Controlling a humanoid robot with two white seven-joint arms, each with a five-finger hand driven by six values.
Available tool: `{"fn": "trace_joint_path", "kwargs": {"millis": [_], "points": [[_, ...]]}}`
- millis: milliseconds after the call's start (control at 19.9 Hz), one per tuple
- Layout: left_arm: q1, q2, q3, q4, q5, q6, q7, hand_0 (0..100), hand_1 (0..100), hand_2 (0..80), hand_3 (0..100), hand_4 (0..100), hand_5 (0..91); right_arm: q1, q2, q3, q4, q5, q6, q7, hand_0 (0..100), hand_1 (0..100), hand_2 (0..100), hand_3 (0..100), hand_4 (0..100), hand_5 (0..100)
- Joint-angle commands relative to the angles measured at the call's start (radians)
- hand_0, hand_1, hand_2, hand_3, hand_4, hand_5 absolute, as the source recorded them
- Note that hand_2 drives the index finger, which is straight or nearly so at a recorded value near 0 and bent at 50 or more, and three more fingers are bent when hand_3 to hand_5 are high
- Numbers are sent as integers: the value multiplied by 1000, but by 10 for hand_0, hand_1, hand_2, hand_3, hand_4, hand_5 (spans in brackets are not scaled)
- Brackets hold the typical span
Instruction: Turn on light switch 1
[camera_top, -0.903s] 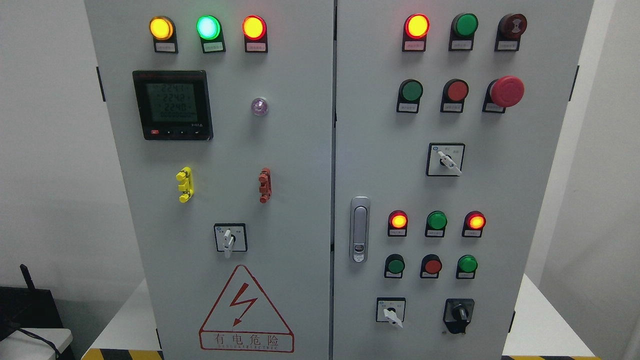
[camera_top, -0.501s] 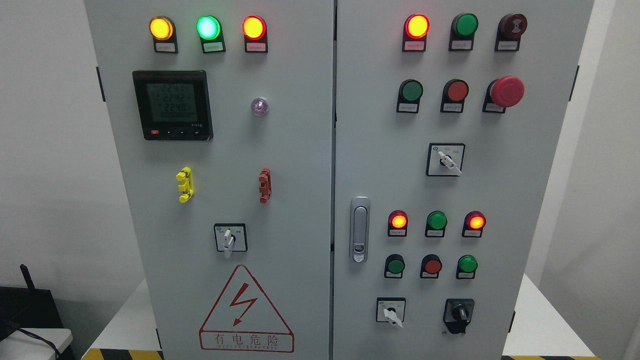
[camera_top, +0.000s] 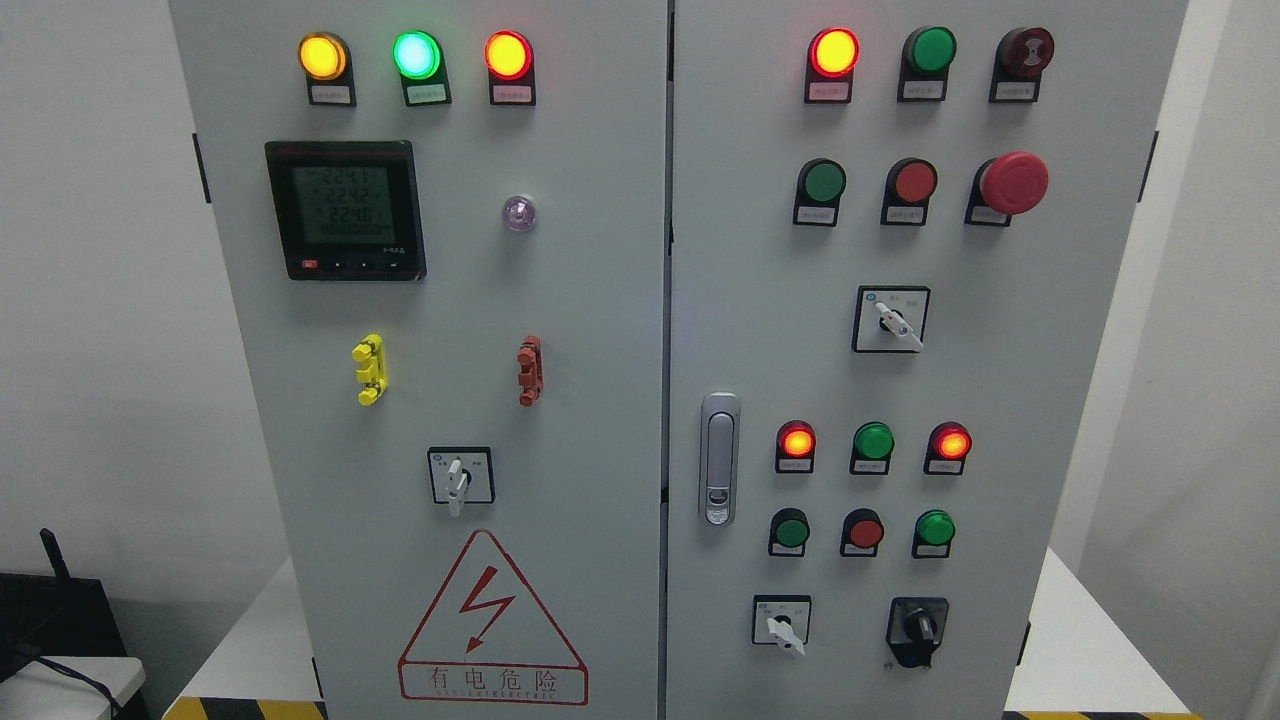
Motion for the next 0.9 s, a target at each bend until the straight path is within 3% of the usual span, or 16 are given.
{"fn": "trace_joint_path", "kwargs": {"millis": [0, 251, 401, 702, 852], "points": [[53, 13, 65, -179, 1, -28, 0, 386, 75, 0, 51, 73, 0, 0, 0, 0, 1, -17, 0, 0, 120, 389, 0, 0, 0, 0], [88, 18, 149, -233, 3, -55, -13, 404, 87, 5, 81, 114, 0, 0, 0, 0, -1, -17, 0, 0, 120, 389, 0, 0, 0, 0], [99, 18, 163, -229, 4, -58, -48, 414, 94, 13, 87, 115, 0, 0, 0, 0, -1, -18, 0, 0, 120, 389, 0, 0, 0, 0], [108, 41, 172, -265, 4, -92, -49, 428, 93, 13, 86, 112, 0, 0, 0, 0, 1, -17, 0, 1, 120, 389, 0, 0, 0, 0], [122, 53, 243, -350, 1, -92, -52, 431, 93, 14, 86, 112, 0, 0, 0, 0, -1, -17, 0, 0, 120, 389, 0, 0, 0, 0]]}}
